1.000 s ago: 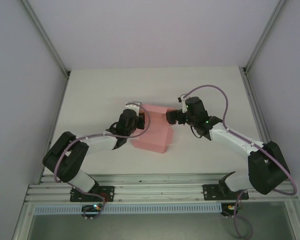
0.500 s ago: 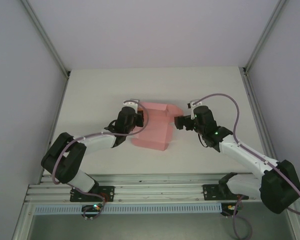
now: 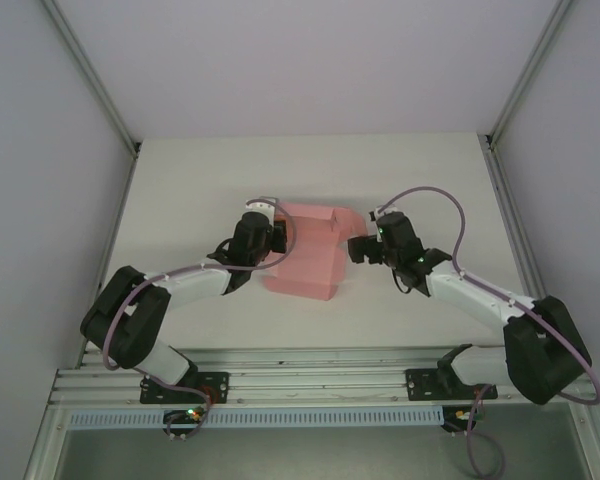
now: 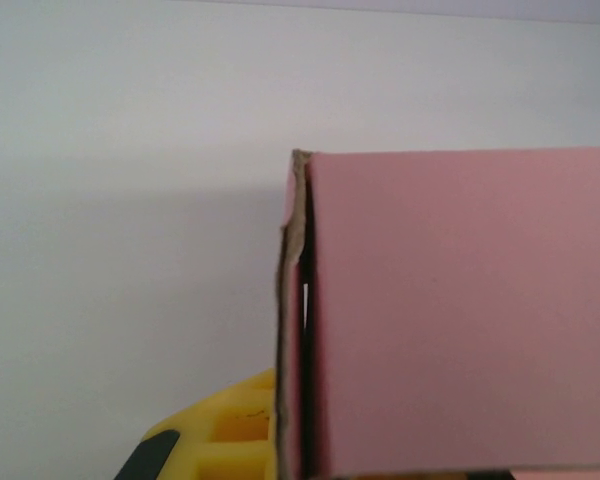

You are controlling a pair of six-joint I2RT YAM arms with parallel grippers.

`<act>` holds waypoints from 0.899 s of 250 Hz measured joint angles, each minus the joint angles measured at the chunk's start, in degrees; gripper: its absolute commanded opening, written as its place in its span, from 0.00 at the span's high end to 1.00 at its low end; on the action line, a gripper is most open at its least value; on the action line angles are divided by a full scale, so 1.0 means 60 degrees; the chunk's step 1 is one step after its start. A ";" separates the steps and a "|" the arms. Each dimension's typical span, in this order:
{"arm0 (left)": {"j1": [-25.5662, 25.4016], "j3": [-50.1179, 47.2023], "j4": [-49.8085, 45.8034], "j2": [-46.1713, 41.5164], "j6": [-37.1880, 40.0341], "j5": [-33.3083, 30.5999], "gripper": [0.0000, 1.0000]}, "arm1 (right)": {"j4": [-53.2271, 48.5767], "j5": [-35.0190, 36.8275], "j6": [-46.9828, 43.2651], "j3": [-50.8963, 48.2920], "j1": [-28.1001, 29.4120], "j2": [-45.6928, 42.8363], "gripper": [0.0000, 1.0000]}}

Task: Assemble paper box

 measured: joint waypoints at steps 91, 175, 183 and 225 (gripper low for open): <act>-0.0004 0.0000 0.0004 0.0000 -0.0029 0.0106 1.00 | 0.0546 -0.0535 -0.0433 0.1286 0.0098 0.1264 0.00; 0.0015 0.0000 -0.0423 0.0000 -0.0368 0.0025 1.00 | 0.1038 -0.0091 -0.0379 0.1290 0.0729 0.2091 0.00; 0.0015 0.0000 -0.0437 0.0000 -0.0382 0.0015 1.00 | 0.1064 -0.0044 -0.0379 0.1290 0.0739 0.2080 0.00; 0.0051 0.0000 -0.0455 0.0000 -0.0448 0.0000 1.00 | 0.1016 0.0149 -0.0379 0.1049 0.0758 0.1464 0.00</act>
